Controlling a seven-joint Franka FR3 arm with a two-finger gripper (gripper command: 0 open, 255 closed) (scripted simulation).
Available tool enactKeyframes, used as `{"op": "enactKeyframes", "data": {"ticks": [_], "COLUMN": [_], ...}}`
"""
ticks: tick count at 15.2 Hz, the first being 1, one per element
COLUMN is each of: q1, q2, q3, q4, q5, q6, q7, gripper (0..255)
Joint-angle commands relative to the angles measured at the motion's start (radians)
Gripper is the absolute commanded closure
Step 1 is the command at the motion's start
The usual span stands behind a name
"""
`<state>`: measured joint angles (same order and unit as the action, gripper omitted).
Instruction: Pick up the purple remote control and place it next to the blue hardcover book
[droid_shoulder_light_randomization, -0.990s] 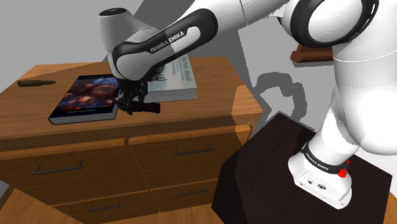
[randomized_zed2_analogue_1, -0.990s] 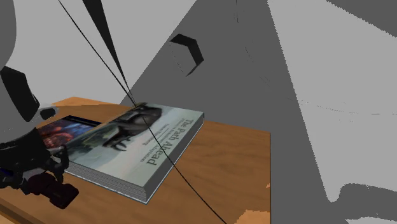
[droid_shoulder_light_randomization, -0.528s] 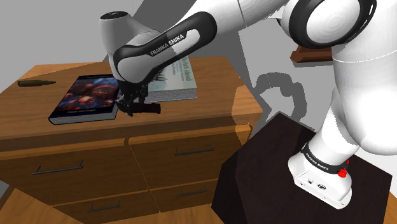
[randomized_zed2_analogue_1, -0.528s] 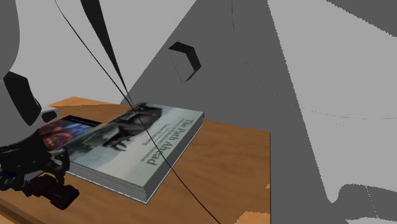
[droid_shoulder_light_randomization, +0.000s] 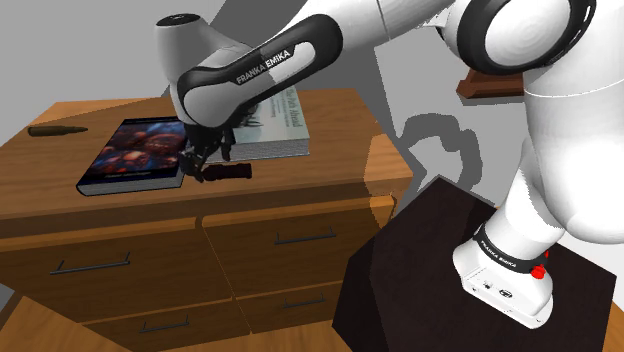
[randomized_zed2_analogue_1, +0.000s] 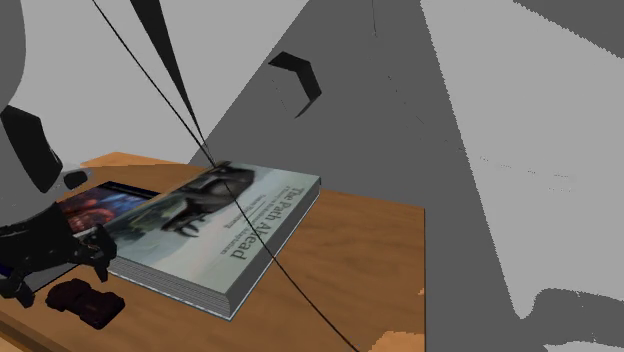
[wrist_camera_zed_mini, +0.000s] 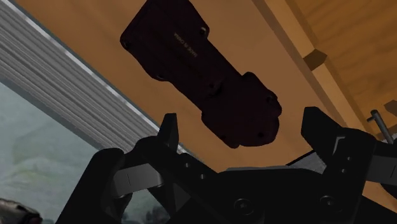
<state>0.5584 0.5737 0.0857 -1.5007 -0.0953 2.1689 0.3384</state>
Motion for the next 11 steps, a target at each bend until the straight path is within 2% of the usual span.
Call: {"op": "enactKeyframes", "data": {"ticks": [1, 3, 11], "q1": [0.000, 0.000, 0.000], "q2": [-0.025, -0.052, -0.052], "q3": [0.002, 0.004, 0.004], "q4": [0.012, 0.029, 0.029], "q5": [0.003, 0.006, 0.006], "q6": [-0.037, -0.081, -0.081], "q7": [-0.002, -0.004, -0.004], "gripper": [0, 0, 0]}}
